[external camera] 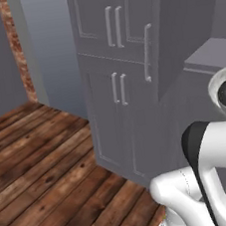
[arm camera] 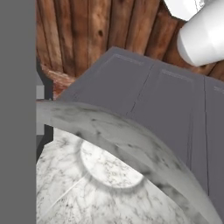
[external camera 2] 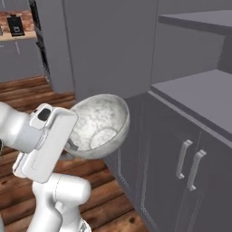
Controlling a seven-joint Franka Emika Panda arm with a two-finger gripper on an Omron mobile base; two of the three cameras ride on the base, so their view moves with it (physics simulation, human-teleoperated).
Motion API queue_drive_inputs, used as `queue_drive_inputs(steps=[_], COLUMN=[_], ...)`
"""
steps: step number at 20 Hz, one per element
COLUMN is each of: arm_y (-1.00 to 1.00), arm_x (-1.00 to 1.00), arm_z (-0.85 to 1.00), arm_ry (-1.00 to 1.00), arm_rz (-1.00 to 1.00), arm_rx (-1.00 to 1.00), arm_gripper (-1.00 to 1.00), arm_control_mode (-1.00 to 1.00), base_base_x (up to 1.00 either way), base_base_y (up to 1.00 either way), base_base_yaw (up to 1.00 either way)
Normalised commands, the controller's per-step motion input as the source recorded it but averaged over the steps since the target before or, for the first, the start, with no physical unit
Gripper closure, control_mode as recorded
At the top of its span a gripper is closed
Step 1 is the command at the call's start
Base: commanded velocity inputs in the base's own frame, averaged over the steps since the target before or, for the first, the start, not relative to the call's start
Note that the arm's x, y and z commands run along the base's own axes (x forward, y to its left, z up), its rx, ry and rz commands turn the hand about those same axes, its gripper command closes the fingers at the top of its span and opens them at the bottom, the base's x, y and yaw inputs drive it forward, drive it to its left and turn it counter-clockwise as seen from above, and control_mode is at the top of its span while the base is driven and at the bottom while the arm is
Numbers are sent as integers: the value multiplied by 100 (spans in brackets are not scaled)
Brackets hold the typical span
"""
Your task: Pick both bowls and place them on the counter. Then place the mushroom in one bowl and place the eggplant in the other bowl.
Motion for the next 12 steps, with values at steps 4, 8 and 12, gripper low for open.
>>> queue_drive_inputs(steps=[4, 8, 12], arm_y=[0, 0, 0], arm_x=[0, 0, 0], arm_z=[0, 0, 0], arm_ry=[0, 0, 0], arm_rz=[0, 0, 0], arm_rx=[0, 0, 0], arm_gripper=[100, 100, 100], arm_control_mode=[100, 100, 100], base_base_x=[-55, -52, -67], base_base_y=[-6, -48, -40], base_base_yaw=[52, 55, 51])
